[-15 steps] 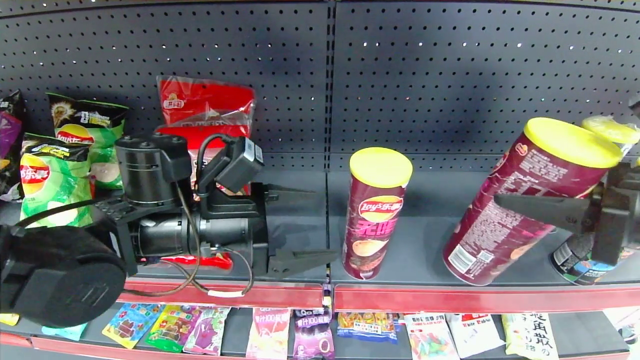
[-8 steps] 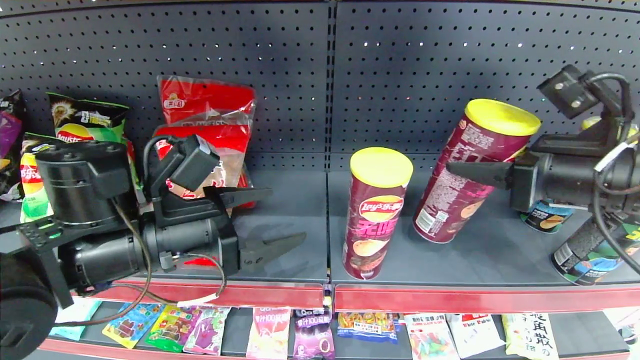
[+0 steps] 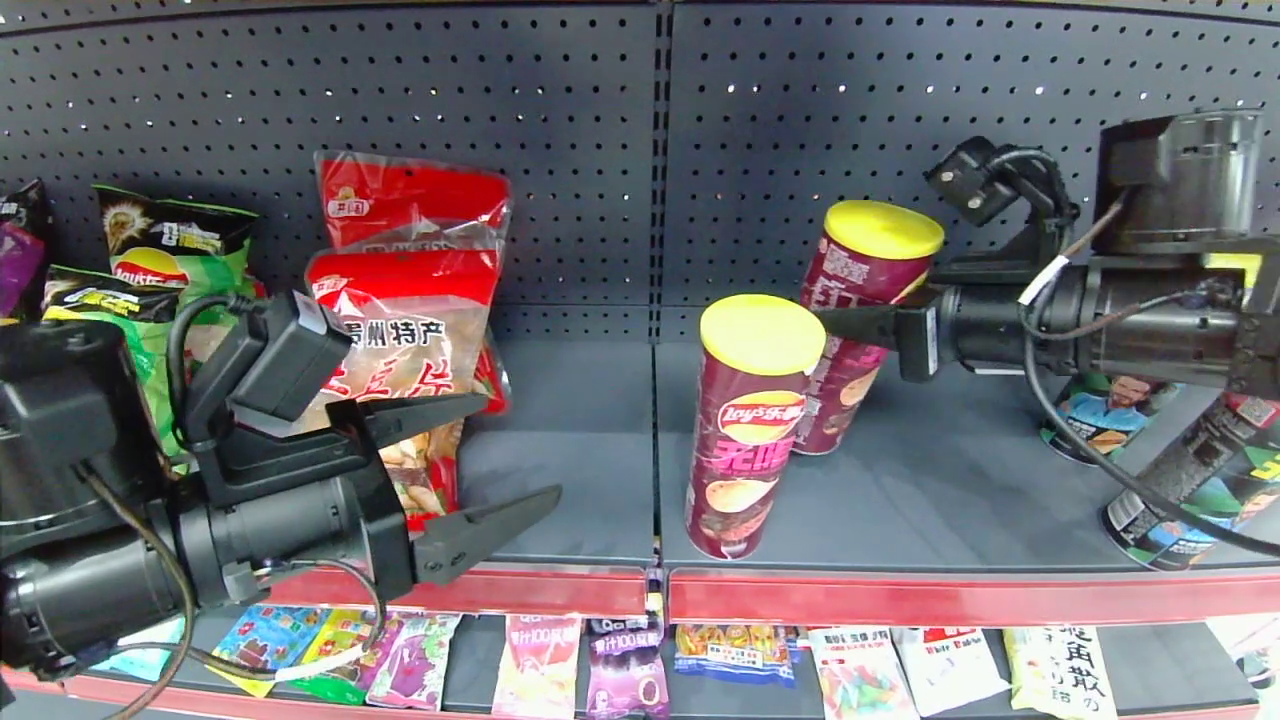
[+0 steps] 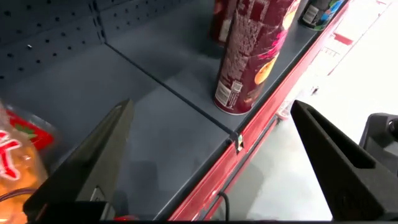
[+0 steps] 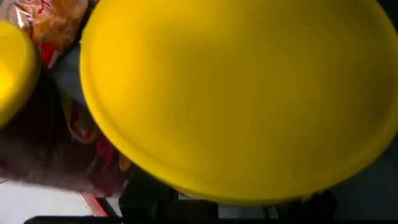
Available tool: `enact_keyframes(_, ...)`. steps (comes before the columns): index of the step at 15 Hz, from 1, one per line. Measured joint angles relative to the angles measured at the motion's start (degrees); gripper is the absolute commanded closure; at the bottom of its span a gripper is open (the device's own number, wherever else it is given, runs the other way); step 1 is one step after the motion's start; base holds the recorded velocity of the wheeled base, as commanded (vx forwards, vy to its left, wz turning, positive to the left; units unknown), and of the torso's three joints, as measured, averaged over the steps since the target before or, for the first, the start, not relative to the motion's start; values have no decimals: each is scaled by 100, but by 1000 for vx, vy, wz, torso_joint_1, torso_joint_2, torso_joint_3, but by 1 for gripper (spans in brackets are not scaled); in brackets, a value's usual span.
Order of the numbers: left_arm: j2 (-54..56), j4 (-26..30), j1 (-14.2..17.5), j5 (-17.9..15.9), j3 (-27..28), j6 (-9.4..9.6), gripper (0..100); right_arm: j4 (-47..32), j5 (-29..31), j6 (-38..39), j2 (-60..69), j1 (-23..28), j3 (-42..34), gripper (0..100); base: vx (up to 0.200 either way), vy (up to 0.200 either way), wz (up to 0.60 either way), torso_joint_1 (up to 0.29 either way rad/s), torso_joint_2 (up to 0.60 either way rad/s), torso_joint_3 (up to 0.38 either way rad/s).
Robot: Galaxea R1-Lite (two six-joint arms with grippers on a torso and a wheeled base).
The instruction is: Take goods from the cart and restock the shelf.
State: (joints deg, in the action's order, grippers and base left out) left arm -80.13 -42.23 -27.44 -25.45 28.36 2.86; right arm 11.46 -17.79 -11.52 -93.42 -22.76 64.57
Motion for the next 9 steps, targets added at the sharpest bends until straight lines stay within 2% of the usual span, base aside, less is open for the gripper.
enact_keyframes(4, 102, 0, 24, 126, -13, -7, 0, 6, -2, -11, -630, -240, 728, 100, 0, 0, 0, 0, 0, 0)
enact_keyframes(9, 183, 5, 29, 182, 15, -7, 0, 22, -13, -5, -1152, -397, 1112, 100, 0, 0, 0, 0, 0, 0)
